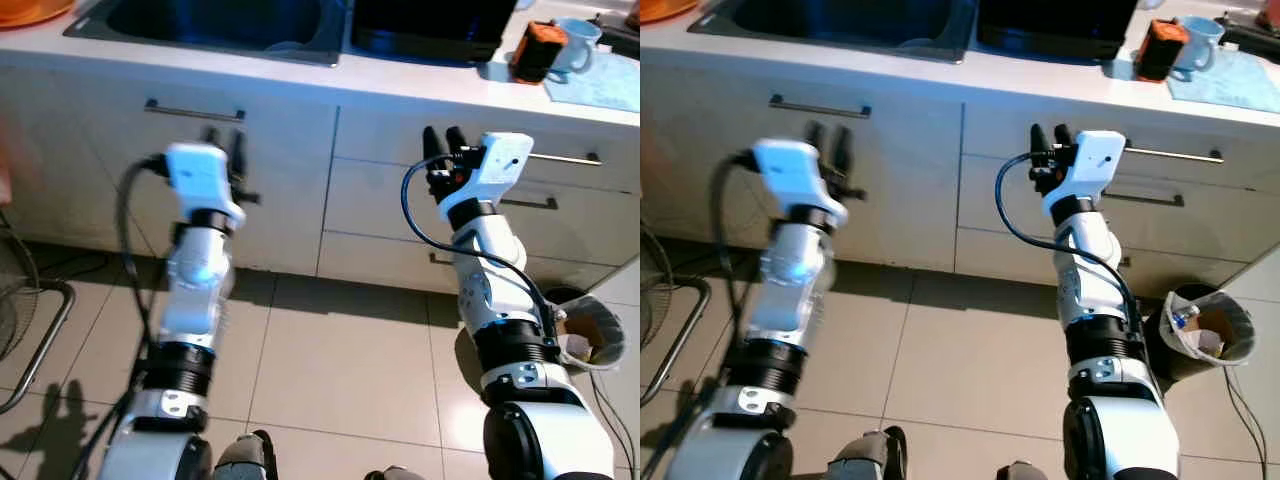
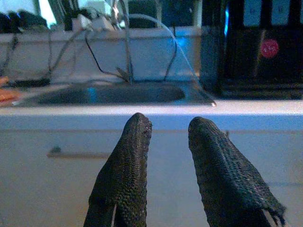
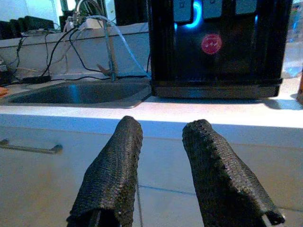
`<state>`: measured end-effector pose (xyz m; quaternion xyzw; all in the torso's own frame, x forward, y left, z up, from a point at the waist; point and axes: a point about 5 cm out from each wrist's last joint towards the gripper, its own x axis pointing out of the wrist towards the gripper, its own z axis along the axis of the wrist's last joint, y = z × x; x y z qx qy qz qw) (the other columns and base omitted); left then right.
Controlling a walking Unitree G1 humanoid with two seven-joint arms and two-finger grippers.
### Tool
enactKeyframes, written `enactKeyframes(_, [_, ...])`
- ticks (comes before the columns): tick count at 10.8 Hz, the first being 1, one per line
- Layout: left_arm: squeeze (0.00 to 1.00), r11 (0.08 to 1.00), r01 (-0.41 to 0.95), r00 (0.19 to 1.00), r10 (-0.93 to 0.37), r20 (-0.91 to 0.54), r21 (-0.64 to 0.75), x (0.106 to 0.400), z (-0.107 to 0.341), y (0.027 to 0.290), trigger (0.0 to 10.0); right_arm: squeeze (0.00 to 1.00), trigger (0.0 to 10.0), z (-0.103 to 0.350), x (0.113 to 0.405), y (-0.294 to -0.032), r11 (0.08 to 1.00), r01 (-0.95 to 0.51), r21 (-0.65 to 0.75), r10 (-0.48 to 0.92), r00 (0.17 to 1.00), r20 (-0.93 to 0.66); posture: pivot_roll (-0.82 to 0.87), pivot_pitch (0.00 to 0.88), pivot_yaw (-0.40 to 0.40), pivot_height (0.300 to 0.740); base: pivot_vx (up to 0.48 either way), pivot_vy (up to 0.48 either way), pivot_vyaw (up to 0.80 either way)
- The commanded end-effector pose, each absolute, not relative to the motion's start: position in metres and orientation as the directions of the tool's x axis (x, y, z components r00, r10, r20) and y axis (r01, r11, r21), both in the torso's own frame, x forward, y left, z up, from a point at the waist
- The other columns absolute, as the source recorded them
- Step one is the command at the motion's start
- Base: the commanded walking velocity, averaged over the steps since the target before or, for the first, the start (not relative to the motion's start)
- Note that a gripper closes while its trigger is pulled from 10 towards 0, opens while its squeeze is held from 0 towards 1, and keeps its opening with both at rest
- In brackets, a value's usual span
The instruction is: Kitchen organization
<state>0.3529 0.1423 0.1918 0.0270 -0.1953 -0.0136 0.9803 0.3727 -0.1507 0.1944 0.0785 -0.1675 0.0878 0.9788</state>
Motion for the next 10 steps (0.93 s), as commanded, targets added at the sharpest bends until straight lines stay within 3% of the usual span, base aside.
enactKeyframes(1, [0.00, 0.998, 0.011, 0.931, -0.035, 0.362, 0.067, 0.3503, 0.1891, 0.1431, 10.0, 0.00, 10.0, 0.1910, 0.3708, -0.1512, 0.972, -0.192, 0.133, 0.141, 0.936, 0.321, 0.05, 0.124, -0.043, 0.723, 0.000, 0.431, 0.00])
enactKeyframes(8, [0.00, 0.997, 0.005, 0.945, -0.030, 0.324, 0.077, 0.3466, 0.1894, 0.1442, 10.0, 0.00, 10.0, 0.1831, 0.3677, -0.1481, 0.970, -0.195, 0.149, 0.152, 0.953, 0.261, 0.06, 0.152, -0.045, 0.723, 0.000, 0.474, 0.00])
enactKeyframes(10, [0.00, 0.996, 0.010, 0.952, -0.036, 0.304, 0.087, 0.3468, 0.1866, 0.1422, 10.0, 0.00, 10.0, 0.1820, 0.3670, -0.1487, 0.969, -0.193, 0.151, 0.150, 0.955, 0.255, 0.05, 0.152, -0.043, 0.723, 0.000, 0.000, 0.00])
